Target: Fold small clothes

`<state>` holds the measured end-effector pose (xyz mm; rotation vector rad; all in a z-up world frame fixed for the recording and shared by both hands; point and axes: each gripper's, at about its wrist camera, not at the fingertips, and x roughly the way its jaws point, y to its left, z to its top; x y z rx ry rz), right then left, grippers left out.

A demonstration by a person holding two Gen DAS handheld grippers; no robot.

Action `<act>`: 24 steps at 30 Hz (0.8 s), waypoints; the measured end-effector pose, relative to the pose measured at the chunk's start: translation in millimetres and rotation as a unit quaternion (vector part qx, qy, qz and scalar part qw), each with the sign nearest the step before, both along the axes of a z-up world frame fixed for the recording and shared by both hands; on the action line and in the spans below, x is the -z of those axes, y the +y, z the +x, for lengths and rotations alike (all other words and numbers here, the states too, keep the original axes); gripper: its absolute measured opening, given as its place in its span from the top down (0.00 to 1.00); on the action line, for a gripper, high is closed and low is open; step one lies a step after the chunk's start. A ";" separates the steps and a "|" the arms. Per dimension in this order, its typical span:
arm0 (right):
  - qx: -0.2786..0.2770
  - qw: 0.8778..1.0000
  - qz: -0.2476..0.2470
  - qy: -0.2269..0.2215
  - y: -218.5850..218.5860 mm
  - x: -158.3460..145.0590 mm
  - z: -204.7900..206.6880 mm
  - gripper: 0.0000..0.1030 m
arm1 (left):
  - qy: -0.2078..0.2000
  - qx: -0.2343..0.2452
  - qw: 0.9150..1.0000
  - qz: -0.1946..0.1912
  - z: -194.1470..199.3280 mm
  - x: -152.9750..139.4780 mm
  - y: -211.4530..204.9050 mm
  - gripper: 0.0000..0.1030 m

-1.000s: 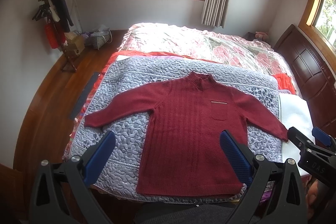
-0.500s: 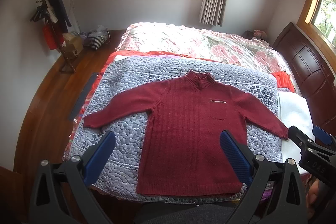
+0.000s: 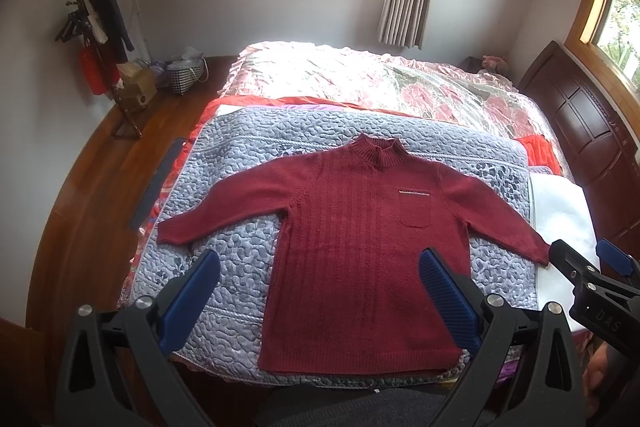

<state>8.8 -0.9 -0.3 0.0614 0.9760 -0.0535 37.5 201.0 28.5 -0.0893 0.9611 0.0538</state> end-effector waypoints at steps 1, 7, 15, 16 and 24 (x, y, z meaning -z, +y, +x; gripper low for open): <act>0.000 1.000 0.000 0.000 -0.1 0.0 0.3 0.03 | 0.000 0.000 1.000 0.000 0.4 0.4 -0.1 0.04; 0.000 1.000 0.001 0.002 -1.0 1.1 0.6 0.03 | 0.001 0.001 1.000 0.000 1.8 2.4 -0.6 0.04; 0.001 1.000 0.002 0.003 -2.5 3.7 4.0 0.03 | 0.004 0.004 1.000 -0.002 7.4 8.6 -0.5 0.04; 0.001 1.000 0.001 0.004 -2.6 3.8 4.3 0.03 | 0.005 0.003 1.000 -0.002 6.5 7.4 -0.5 0.04; 0.005 1.000 -0.001 0.005 -2.6 4.8 8.3 0.03 | 0.006 0.010 1.000 -0.007 13.8 8.5 -2.4 0.04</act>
